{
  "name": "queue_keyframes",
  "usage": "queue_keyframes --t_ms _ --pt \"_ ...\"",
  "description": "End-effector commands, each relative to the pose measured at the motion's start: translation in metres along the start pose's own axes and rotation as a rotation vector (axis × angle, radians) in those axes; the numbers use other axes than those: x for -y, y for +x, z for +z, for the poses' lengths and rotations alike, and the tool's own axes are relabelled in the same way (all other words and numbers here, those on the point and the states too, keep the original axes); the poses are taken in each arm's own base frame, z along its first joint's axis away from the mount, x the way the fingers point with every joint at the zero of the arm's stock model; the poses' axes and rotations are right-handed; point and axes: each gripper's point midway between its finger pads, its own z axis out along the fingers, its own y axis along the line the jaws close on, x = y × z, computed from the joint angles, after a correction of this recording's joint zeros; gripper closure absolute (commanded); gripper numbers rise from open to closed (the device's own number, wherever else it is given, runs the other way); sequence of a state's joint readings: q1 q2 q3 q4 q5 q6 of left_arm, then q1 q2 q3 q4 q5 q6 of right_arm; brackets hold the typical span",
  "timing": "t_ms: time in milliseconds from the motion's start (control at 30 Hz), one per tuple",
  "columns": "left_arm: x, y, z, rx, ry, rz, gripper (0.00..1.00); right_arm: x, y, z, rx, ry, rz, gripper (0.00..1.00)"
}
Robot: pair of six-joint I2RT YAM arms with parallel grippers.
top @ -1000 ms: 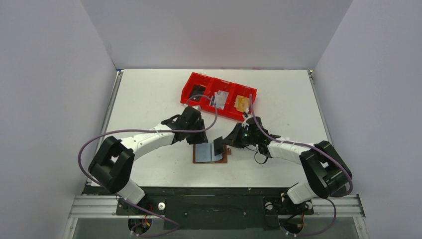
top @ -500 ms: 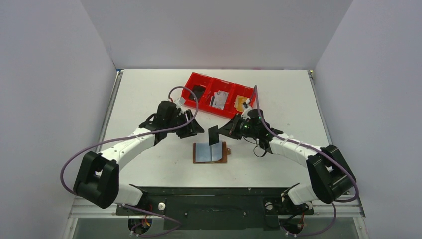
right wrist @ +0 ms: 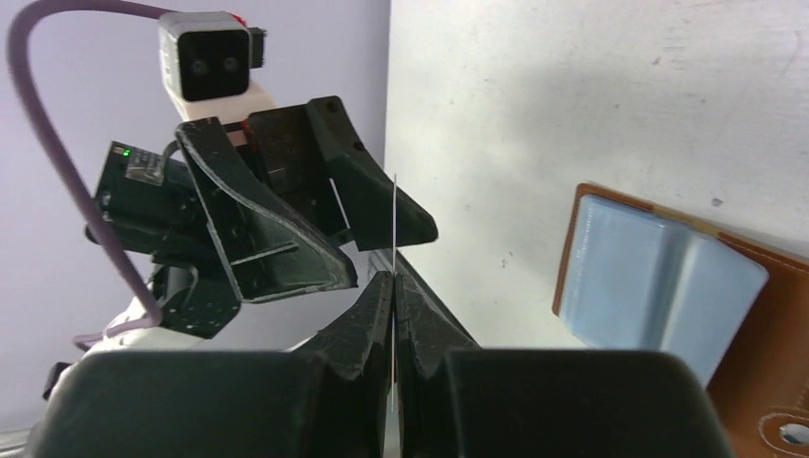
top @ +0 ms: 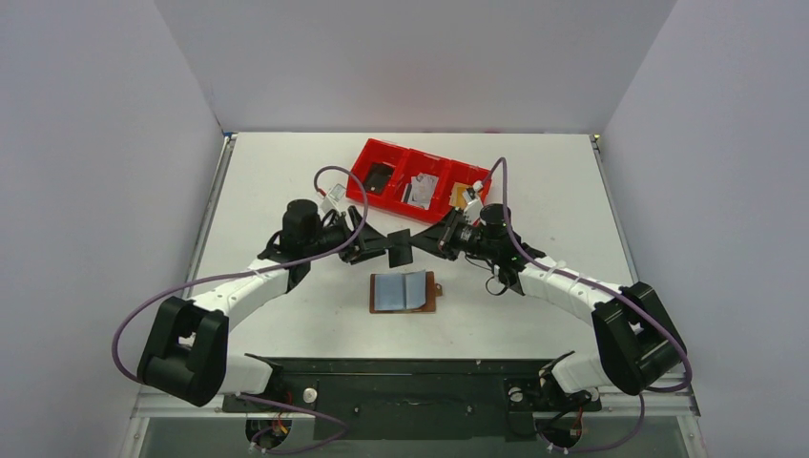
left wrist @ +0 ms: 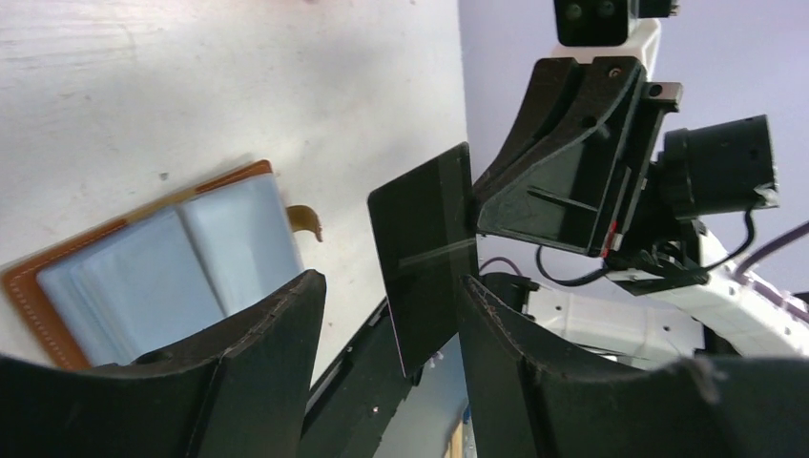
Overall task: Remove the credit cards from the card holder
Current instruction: Place the credit card in the storage box.
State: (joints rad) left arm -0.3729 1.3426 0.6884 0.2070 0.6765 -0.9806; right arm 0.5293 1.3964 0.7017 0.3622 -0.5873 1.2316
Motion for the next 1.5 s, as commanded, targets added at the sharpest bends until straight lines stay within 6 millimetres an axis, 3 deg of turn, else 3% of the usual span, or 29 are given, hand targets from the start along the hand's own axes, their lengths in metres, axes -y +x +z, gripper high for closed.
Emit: queue_keyframes --t_ms 0,233,300,500,567,633,700,767,800,833,867,900,933,1067,1167,1200,1233,1267,1300,1333,1367,1400,1467 --pt "0.038 -0.007 -0.004 0.013 0.188 0.041 0.5 -0.055 -0.013 -0.009 0.031 -0.178 -0.018 1.0" --pt "0.047 -0.004 -0.004 -0.005 0.253 0.006 0.5 -0.057 -0.011 -0.01 0.026 -0.189 -0.014 1.0" --pt "0.048 -0.004 -0.004 -0.011 0.266 -0.001 0.54 -0.055 -0.01 -0.009 0.024 -0.186 -0.013 1.0" --pt "0.048 0.001 0.001 -0.036 0.278 -0.02 0.73 -0.054 -0.008 -0.007 0.019 -0.184 -0.014 1.0" --pt "0.048 0.003 0.002 -0.043 0.277 -0.023 0.81 -0.053 -0.008 -0.007 0.017 -0.18 -0.019 1.0" --pt "0.046 0.005 0.003 -0.045 0.273 -0.027 0.96 -0.051 -0.008 -0.006 0.018 -0.169 -0.029 1.0" --pt "0.045 0.005 0.004 -0.041 0.268 -0.029 1.0 -0.047 -0.008 -0.006 0.021 -0.141 -0.047 1.0" --pt "0.044 0.005 0.005 -0.033 0.257 -0.032 1.0 -0.041 -0.009 -0.005 0.027 -0.084 -0.083 0.73" --pt "0.044 0.004 0.005 -0.028 0.252 -0.022 1.0 -0.027 -0.004 -0.006 0.011 -0.018 -0.104 0.52" --pt "0.041 0.003 0.005 -0.018 0.23 -0.028 1.0 -0.032 -0.011 -0.008 0.046 0.005 -0.135 0.35" --pt "0.041 0.001 0.005 -0.006 0.221 -0.012 1.0 -0.019 -0.007 -0.011 0.031 0.076 -0.167 0.3" --pt "0.038 -0.002 0.005 0.014 0.189 -0.02 1.0 -0.024 -0.017 -0.014 0.078 0.106 -0.196 0.24" --pt "0.039 -0.007 0.004 0.032 0.178 0.01 1.0 -0.009 -0.013 -0.019 0.062 0.185 -0.21 0.23" --pt "0.032 -0.037 0.003 0.152 0.022 0.057 1.0 0.004 -0.037 -0.039 0.186 0.331 -0.26 0.21" --pt "0.029 -0.075 0.002 0.264 -0.095 0.107 1.0 0.013 -0.042 -0.047 0.218 0.398 -0.271 0.21" --pt "0.016 -0.083 0.003 0.279 -0.156 0.095 1.0 0.013 -0.045 -0.049 0.225 0.406 -0.284 0.21" --pt "0.027 -0.098 0.002 0.307 -0.16 0.135 1.0 0.015 -0.043 -0.05 0.217 0.421 -0.287 0.21" --pt "0.012 -0.106 0.005 0.315 -0.229 0.124 1.0 0.014 -0.045 -0.051 0.216 0.425 -0.299 0.21" --pt "0.022 -0.12 0.004 0.339 -0.235 0.17 1.0 0.016 -0.044 -0.052 0.21 0.435 -0.301 0.21" --pt "0.005 -0.126 0.008 0.337 -0.3 0.163 1.0 0.015 -0.044 -0.053 0.209 0.435 -0.309 0.21" --pt "0.014 -0.139 0.008 0.354 -0.304 0.211 1.0 0.015 -0.043 -0.054 0.206 0.437 -0.311 0.21" --pt "-0.003 -0.143 0.012 0.336 -0.362 0.203 1.0 0.013 -0.043 -0.055 0.206 0.435 -0.316 0.21" --pt "0.002 -0.165 0.016 0.344 -0.388 0.278 1.0 0.012 -0.041 -0.057 0.203 0.433 -0.321 0.21"
